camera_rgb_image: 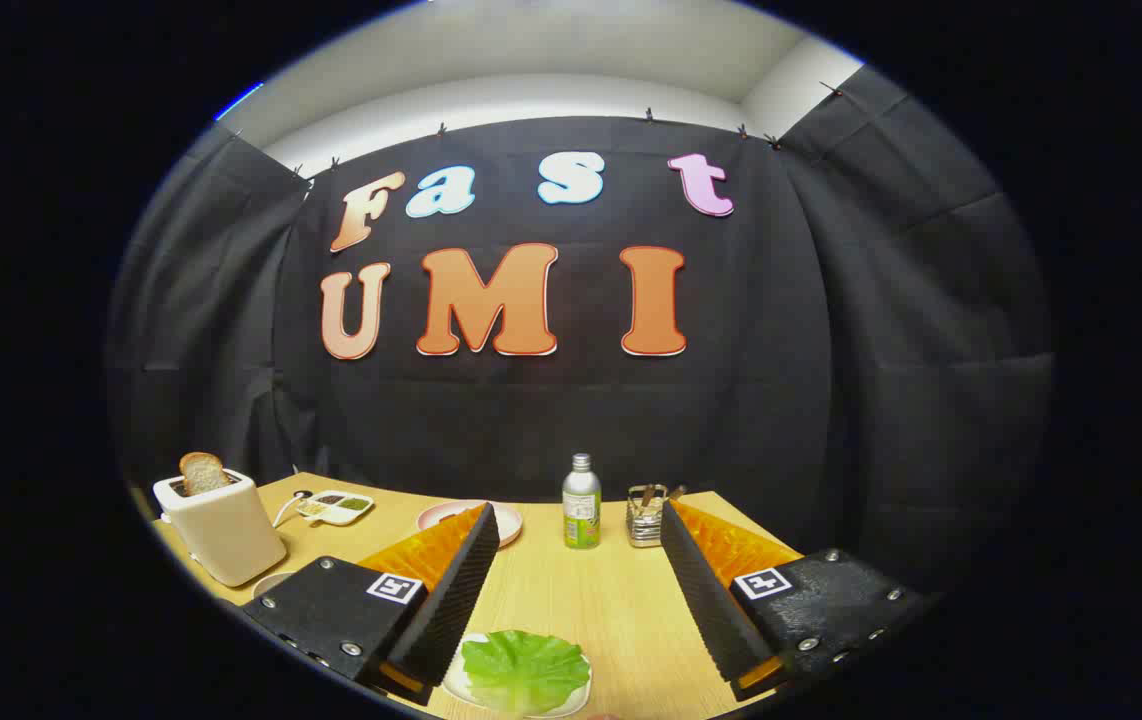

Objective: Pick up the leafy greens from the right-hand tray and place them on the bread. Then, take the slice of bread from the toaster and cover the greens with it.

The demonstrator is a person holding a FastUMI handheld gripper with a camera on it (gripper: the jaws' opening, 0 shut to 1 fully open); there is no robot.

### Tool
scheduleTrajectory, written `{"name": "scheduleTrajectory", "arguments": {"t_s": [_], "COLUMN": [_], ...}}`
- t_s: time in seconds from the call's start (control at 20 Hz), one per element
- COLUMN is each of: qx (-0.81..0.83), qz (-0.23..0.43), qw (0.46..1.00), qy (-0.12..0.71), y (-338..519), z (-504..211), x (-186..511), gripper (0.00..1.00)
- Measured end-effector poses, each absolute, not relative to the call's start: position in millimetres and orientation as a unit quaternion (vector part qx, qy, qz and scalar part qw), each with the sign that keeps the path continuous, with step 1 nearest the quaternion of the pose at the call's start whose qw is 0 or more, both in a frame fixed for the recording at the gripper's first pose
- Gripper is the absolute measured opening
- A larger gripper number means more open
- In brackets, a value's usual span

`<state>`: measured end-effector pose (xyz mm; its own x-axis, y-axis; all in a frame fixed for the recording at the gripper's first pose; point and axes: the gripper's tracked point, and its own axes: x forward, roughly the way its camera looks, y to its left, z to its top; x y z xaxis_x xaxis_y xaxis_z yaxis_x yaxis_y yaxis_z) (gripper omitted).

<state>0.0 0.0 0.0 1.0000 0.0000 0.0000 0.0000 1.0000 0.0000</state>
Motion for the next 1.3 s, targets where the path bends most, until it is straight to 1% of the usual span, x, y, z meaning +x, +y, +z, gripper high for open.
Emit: {"name": "scheduleTrajectory", "arguments": {"t_s": [0.75,0.95,1.1,1.3], "qx": [0.0,-0.003,-0.004,-0.001], "qz": [-0.009,-0.002,0.007,0.023], "qw": [1.0,1.0,0.999,0.995], "qy": [0.002,0.012,0.036,0.096], "y": [3.1,9.4,17.3,31.1], "z": [-8.1,-16.9,-34.8,-80.8], "x": [-2.0,1.6,5.6,9.7], "gripper": [0.97,0.98,0.98,0.98]}}
